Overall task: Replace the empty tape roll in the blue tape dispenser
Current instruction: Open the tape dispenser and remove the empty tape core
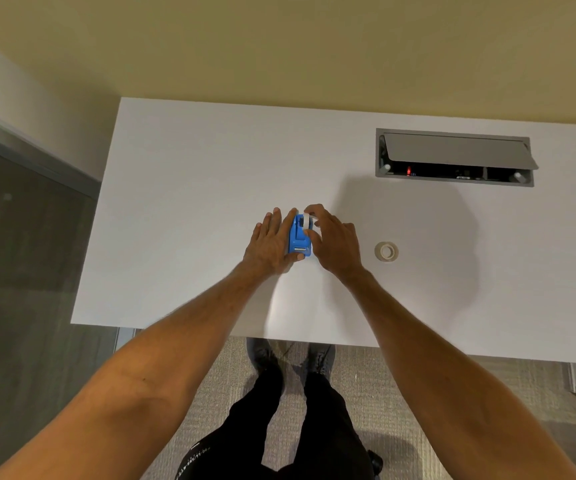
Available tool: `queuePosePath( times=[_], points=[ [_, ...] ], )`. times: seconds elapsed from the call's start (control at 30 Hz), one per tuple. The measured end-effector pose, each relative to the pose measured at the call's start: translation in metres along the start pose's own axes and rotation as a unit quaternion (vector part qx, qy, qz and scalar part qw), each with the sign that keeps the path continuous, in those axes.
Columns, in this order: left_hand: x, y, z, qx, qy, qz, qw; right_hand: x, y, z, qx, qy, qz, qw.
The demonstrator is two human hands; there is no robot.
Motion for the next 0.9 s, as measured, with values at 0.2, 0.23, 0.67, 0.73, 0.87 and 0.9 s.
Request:
queuePosePath(
  times=[0.2,0.23,0.67,0.73,0.87,0.9],
  points=[
    [-0.001,0.000,0.013,-0.026,0.039,0.060,0.997,0.008,-0.009,0.014,-0.034,0.008,-0.049,0.998],
    [-0.006,-0.004,0.019,-0.034,0.040,0.083,0.995,0.010,-0.011,0.017,-0.036,0.010,-0.056,0.998],
    [-0.048,-0.045,0.066,-0.190,-0.121,0.420,0.879,0.046,-0.022,0.042,-0.084,0.048,-0.197,0.976],
    [-0.051,-0.045,0.072,-0.188,-0.125,0.451,0.863,0.049,-0.023,0.045,-0.088,0.046,-0.212,0.972],
    [-0.053,-0.044,0.076,-0.176,-0.127,0.493,0.842,0.051,-0.026,0.052,-0.091,0.059,-0.232,0.967],
    [-0.052,-0.045,0.077,-0.171,-0.130,0.500,0.839,0.052,-0.026,0.054,-0.093,0.060,-0.236,0.966]
  ],
)
Point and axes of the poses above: each hand's wrist, its own z-axis away from the middle knuckle, its own y-axis out of the palm, x = y × z, the point moved 1 cm from there along -z, towards the middle knuckle, and after that the axes turned 8 degrees about -x, right-handed, at the moved point
